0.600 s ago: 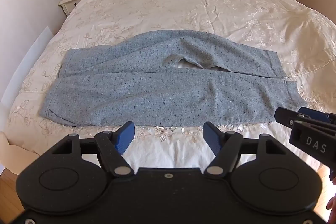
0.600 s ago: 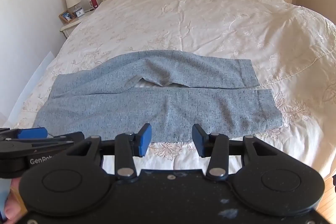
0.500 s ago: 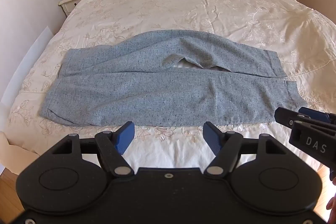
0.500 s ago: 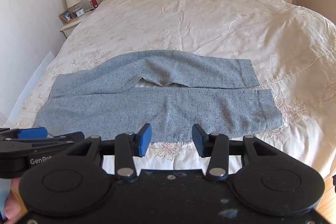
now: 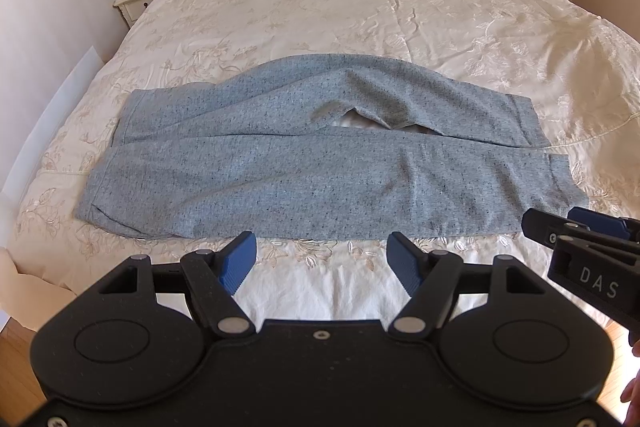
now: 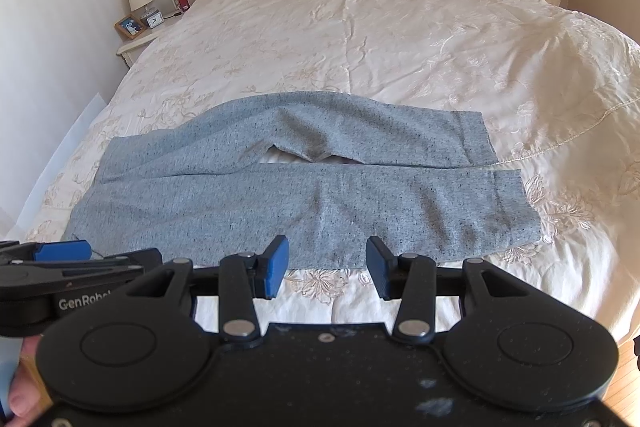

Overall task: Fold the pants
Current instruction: 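Move both grippers toward the grey trousers lying on the bed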

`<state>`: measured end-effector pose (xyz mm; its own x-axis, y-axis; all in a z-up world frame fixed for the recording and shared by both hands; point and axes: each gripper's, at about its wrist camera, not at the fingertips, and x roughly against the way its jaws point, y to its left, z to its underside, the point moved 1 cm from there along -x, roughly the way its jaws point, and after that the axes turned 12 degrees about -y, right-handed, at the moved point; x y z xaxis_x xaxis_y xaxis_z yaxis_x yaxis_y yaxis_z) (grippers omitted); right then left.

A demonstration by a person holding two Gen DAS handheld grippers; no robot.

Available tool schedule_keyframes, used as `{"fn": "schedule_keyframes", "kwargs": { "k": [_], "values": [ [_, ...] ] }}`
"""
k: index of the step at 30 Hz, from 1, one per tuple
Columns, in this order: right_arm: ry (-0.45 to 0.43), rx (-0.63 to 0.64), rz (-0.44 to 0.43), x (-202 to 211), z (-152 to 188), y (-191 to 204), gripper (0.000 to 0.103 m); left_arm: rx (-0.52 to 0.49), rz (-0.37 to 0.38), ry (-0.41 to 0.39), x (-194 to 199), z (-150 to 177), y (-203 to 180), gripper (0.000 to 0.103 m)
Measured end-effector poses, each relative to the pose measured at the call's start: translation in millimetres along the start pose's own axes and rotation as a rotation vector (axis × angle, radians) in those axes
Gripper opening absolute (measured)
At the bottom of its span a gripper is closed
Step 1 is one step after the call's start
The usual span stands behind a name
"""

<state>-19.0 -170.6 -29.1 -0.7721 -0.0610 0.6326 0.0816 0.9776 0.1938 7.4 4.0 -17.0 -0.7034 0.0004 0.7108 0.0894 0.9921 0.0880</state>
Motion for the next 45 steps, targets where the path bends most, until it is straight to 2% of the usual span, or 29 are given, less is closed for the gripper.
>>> {"fn": "schedule_keyframes", "kwargs": {
  "k": [20, 24, 33, 38, 40, 45],
  "values": [
    [0.030, 0.026, 0.009, -12, -2, -7, 0.046, -0.031, -0.013, 0.028, -7, -4, -10, 0.073],
    [0.033, 0.059, 0.031, -16, -4, -8, 0.046, -0.031, -0.015, 0.040, -9, -4, -13, 0.073],
    [0.059, 0.068, 0.014, -26, -4, -11, 0.046, -0.010, -0.031, 0.081, -16, 2, -14, 0.073],
    [0.109, 0.077, 0.017, -37, -3, -10, 0.046, -0.011, -0.063, 0.109, -23, 9, -8, 0.073],
    [0.176, 0.071, 0.031, -43, 2, -9, 0.046, -0.007, -0.072, 0.119, -28, 10, -3, 0.073],
    [0.272, 0.094, 0.095, -67, 11, -4, 0.046, 0.030, -0.079, 0.154, -53, 13, 18, 0.073]
  ]
}}
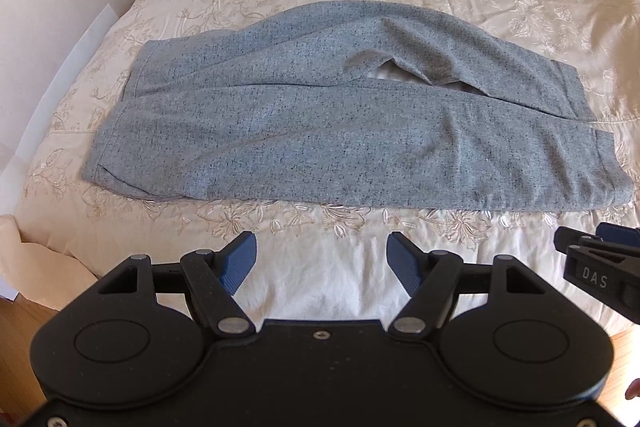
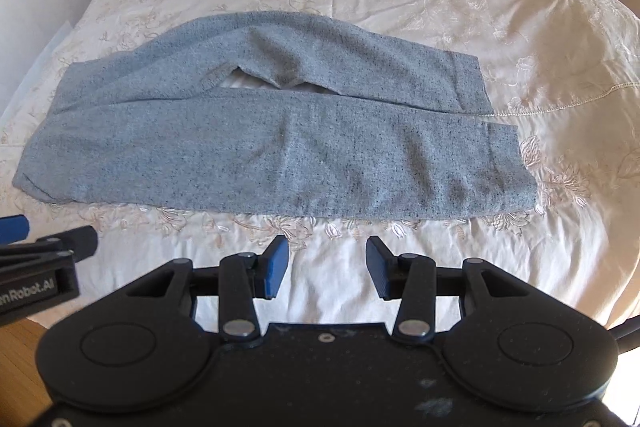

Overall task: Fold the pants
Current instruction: 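Move both grippers toward the grey trousers lying on the bed, then close the right gripper on the trouser leg hems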

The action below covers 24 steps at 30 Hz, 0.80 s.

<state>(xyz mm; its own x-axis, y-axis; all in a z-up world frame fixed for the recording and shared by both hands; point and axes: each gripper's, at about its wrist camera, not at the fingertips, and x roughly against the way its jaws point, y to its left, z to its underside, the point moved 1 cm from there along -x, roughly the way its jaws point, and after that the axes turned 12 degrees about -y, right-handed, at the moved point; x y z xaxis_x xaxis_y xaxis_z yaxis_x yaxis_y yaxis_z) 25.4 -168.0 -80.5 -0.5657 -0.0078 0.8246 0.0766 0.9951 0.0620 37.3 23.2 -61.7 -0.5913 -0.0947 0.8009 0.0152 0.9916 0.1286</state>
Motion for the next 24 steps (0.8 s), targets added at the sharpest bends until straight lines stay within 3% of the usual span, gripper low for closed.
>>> {"fn": "schedule_keyframes", "kwargs": {
  "k": [3, 11, 16, 24],
  "values": [
    [0.004, -0.015, 0.025, -14, 3, -2, 0.046, 0.003, 0.005, 0.024, -21, -2, 13, 0.073],
    [0.023, -0.263, 0.069, -63, -3, -39, 0.045, -0.057, 0.008, 0.049, -83, -18, 32, 0.073],
    [-0.026, -0.314, 0.226, -85, -8, -72, 0.045, -0.122, 0.058, 0.087, -127, -30, 30, 0.072],
    [-0.037, -0.572, 0.410, -88, 4, -134, 0.045, -0.249, 0.140, 0.115, -164, -36, 12, 0.071]
  ]
}}
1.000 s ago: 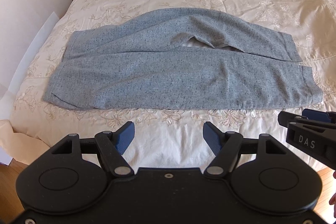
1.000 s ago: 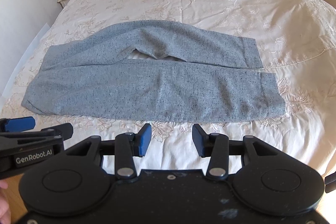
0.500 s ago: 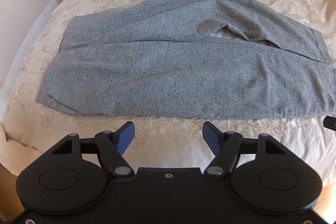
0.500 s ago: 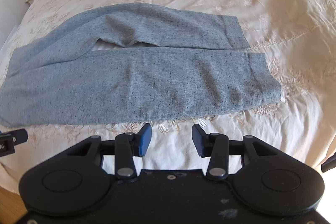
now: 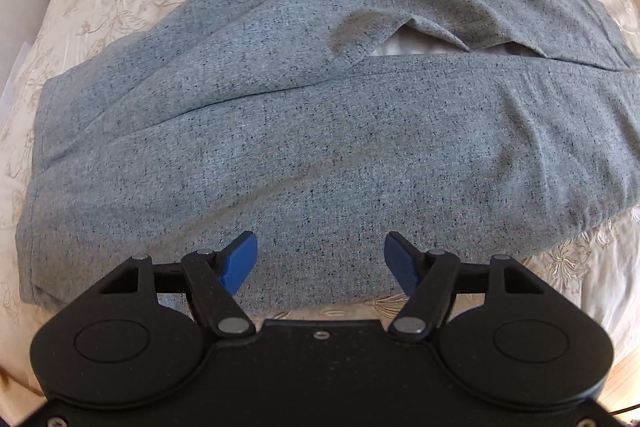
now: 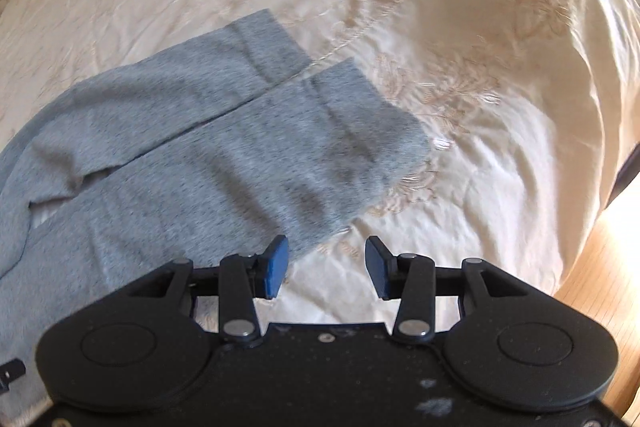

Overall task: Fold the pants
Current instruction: 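Close the right gripper on the trouser leg hems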

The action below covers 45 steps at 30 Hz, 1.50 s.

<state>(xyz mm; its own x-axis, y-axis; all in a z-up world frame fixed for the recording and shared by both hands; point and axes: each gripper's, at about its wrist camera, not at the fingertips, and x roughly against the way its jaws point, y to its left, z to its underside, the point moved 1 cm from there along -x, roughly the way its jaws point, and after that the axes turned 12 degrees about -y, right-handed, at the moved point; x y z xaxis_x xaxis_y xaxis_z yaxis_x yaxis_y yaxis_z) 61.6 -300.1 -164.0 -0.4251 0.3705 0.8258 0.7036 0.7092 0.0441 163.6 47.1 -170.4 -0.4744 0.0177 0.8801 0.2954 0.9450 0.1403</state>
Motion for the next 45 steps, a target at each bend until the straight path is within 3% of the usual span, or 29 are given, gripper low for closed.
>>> {"fn": "schedule_keyframes", "kwargs": {
  "k": [5, 8, 12, 18, 23, 28, 31, 39, 41, 43, 45],
  "values": [
    [-0.018, -0.014, 0.053, -13, -6, -25, 0.045, -0.011, 0.003, 0.008, 0, 1, -12, 0.071],
    [-0.007, -0.012, 0.039, -29, -11, -32, 0.045, -0.001, -0.023, 0.022, 0, 1, -20, 0.071],
    [0.014, 0.020, -0.021, -60, -28, -32, 0.045, 0.043, -0.087, 0.040, 6, 0, -32, 0.071],
    [0.028, 0.086, -0.082, -107, -60, -28, 0.045, 0.073, -0.122, 0.051, 14, -7, -65, 0.071],
    [0.043, 0.079, -0.132, -93, -71, -53, 0.045, 0.098, -0.124, 0.040, 23, -8, -86, 0.071],
    [0.062, 0.079, -0.212, -74, -58, -92, 0.045, 0.103, -0.125, 0.066, 23, -4, -101, 0.071],
    [0.076, 0.162, -0.232, -85, -52, -90, 0.045, 0.100, -0.134, 0.056, 28, -5, -109, 0.071],
    [0.108, 0.203, -0.354, -128, -62, -59, 0.048, 0.127, -0.173, 0.027, 38, -9, -113, 0.071],
    [0.141, 0.215, -0.351, -133, -63, -56, 0.038, 0.135, -0.178, 0.032, 37, -8, -112, 0.071],
    [0.181, 0.216, -0.325, -134, -67, -56, 0.007, 0.139, -0.172, 0.042, 35, -7, -111, 0.071],
    [0.207, 0.167, -0.327, -127, -72, -60, 0.006, 0.128, -0.163, 0.048, 35, -5, -110, 0.071]
  ]
}}
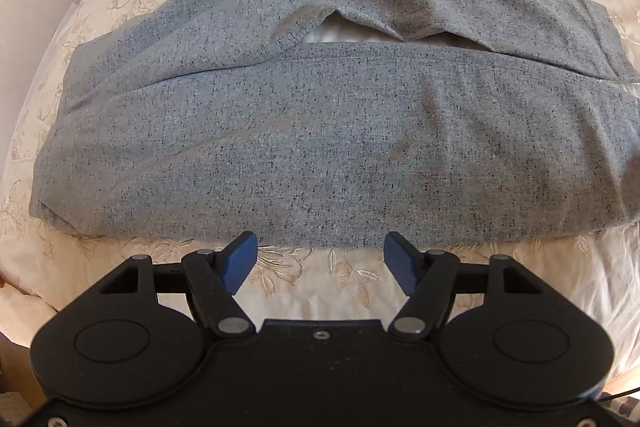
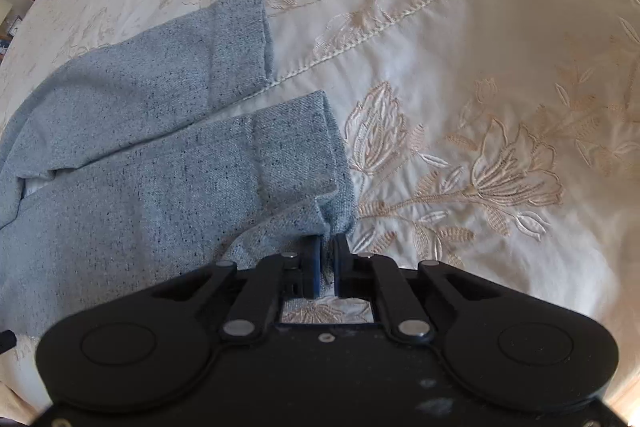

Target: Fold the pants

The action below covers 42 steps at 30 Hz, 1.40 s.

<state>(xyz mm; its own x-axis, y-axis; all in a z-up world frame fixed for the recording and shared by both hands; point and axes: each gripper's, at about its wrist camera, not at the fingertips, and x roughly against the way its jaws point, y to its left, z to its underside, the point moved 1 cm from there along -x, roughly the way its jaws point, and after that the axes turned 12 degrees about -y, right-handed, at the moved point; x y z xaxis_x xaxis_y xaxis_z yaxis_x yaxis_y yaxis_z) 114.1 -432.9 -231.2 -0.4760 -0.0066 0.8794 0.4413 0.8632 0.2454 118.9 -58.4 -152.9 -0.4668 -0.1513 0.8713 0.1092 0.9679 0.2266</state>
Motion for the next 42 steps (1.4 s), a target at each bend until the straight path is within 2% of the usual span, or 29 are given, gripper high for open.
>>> {"fn": "schedule_keyframes", "kwargs": {
  "k": [6, 8, 11, 15, 18, 20, 21, 22, 23, 24, 26, 28, 30, 33, 36, 39, 42],
  "values": [
    [0.013, 0.028, 0.059, 49, -3, -4, 0.003, 0.000, 0.014, 0.011, -2, 0, 13, 0.071],
    [0.037, 0.020, 0.075, 50, 2, -8, 0.003, -0.002, 0.003, 0.016, -7, -2, 19, 0.071],
    [0.063, 0.098, 0.146, 41, 17, -2, 0.002, -0.011, -0.026, 0.000, -17, -8, 31, 0.071],
    [0.037, 0.119, 0.194, 42, 26, 3, 0.002, 0.011, -0.073, -0.009, -33, -17, 51, 0.071],
    [-0.023, 0.139, 0.203, 51, 22, 9, 0.002, 0.038, -0.035, 0.019, -47, -17, 59, 0.070],
    [0.023, 0.132, 0.218, 44, 23, 10, 0.004, 0.007, -0.003, 0.054, -63, -13, 54, 0.071],
    [0.077, 0.130, 0.232, 35, 24, 8, 0.005, -0.025, 0.013, 0.098, -76, -6, 49, 0.071],
    [0.104, 0.129, 0.256, 31, 25, 6, 0.007, -0.051, 0.027, 0.149, -90, 0, 45, 0.066],
    [0.101, 0.130, 0.293, 29, 24, 5, 0.010, -0.055, 0.046, 0.166, -97, 4, 44, 0.065],
    [0.058, 0.124, 0.306, 35, 21, 7, 0.012, -0.048, 0.054, 0.159, -98, 5, 45, 0.064],
    [-0.037, 0.104, 0.293, 49, 11, 14, 0.017, -0.029, 0.080, 0.147, -94, 0, 49, 0.063],
    [-0.122, 0.100, 0.212, 61, -6, 29, 0.020, -0.004, 0.085, 0.102, -84, -11, 58, 0.063],
    [-0.168, 0.099, 0.141, 60, -21, 45, 0.024, 0.006, 0.060, 0.050, -75, -25, 68, 0.063],
    [-0.165, 0.070, 0.056, 34, -51, 74, 0.027, 0.023, 0.036, -0.013, -71, -50, 84, 0.063],
    [-0.169, 0.021, 0.004, -1, -81, 94, 0.027, 0.040, 0.036, -0.031, -77, -73, 100, 0.063],
    [-0.168, 0.018, 0.012, -38, -111, 105, 0.028, 0.043, 0.004, -0.052, -85, -93, 115, 0.063],
    [-0.157, 0.050, 0.061, -74, -139, 112, 0.029, 0.048, -0.034, -0.067, -92, -107, 130, 0.063]
  ]
}}
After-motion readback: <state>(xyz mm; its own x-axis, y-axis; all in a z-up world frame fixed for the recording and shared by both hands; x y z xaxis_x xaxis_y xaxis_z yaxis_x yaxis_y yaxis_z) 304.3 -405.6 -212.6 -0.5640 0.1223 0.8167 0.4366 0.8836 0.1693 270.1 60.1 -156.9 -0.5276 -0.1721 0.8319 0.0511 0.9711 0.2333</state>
